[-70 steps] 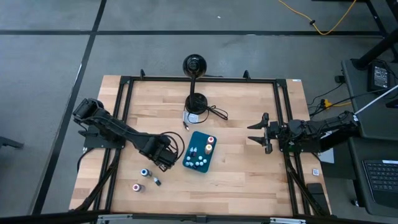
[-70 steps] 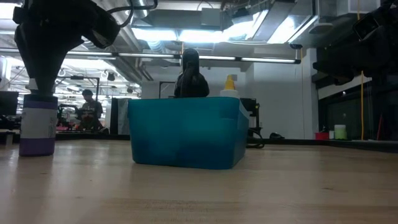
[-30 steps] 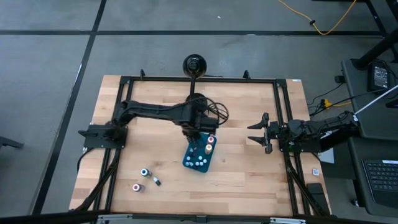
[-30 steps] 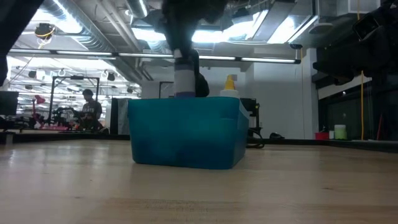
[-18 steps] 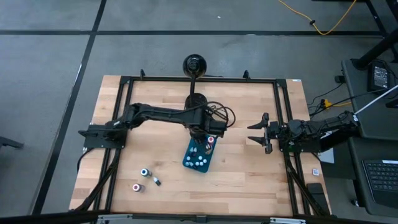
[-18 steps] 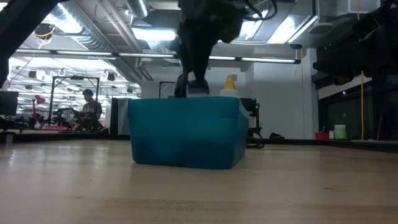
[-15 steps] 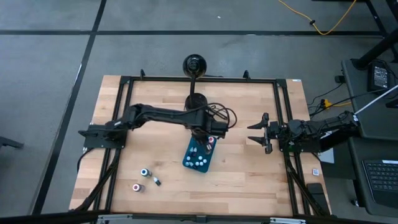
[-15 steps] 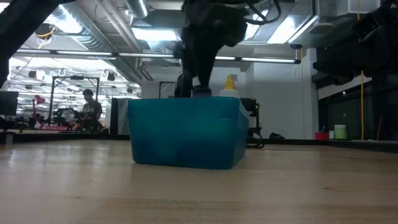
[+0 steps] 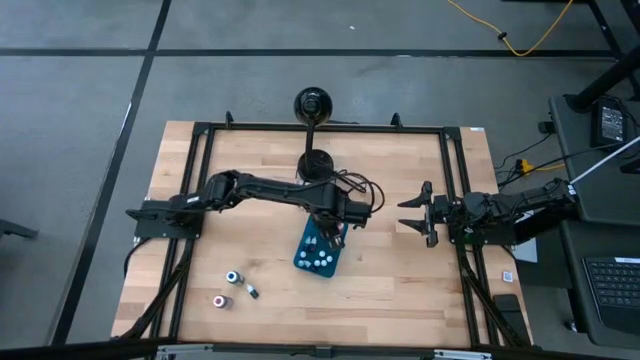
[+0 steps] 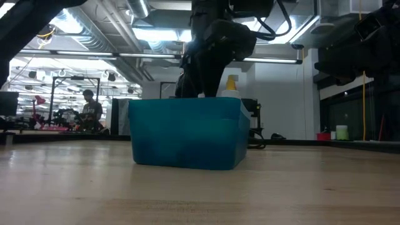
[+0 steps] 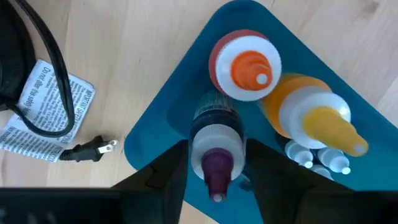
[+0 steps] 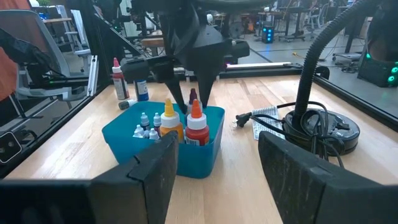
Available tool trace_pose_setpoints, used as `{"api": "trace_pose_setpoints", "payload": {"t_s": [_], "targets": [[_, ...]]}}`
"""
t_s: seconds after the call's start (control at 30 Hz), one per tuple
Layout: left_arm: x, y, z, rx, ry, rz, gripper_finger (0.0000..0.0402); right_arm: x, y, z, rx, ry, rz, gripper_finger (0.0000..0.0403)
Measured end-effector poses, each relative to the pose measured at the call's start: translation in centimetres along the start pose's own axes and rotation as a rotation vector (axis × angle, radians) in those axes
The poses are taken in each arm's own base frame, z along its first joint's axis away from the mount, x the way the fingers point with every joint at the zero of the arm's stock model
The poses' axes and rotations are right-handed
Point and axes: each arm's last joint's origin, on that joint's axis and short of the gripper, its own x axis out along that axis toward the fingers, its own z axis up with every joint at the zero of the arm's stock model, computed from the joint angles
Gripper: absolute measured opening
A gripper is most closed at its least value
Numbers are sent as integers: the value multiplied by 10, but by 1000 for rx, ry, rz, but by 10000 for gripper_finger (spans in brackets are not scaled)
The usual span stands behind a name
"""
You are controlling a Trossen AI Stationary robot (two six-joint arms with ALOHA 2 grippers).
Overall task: Pick & Place food coloring
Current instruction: Put the purple big food coloring bottle into the bin, then put the blue big food coloring bottle into the bin
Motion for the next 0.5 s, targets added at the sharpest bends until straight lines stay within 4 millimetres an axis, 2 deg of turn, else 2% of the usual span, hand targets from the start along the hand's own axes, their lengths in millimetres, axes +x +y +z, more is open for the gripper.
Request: {"api": "trace_pose_setpoints", "payload": {"t_s": [0.2, 0.5], "targets": [[-6, 0, -1, 1, -11, 3, 202, 0, 0, 0, 0, 0, 0, 223], [-41, 9, -7, -72, 1, 43, 253, 0, 0, 0, 0, 0, 0, 223]]}}
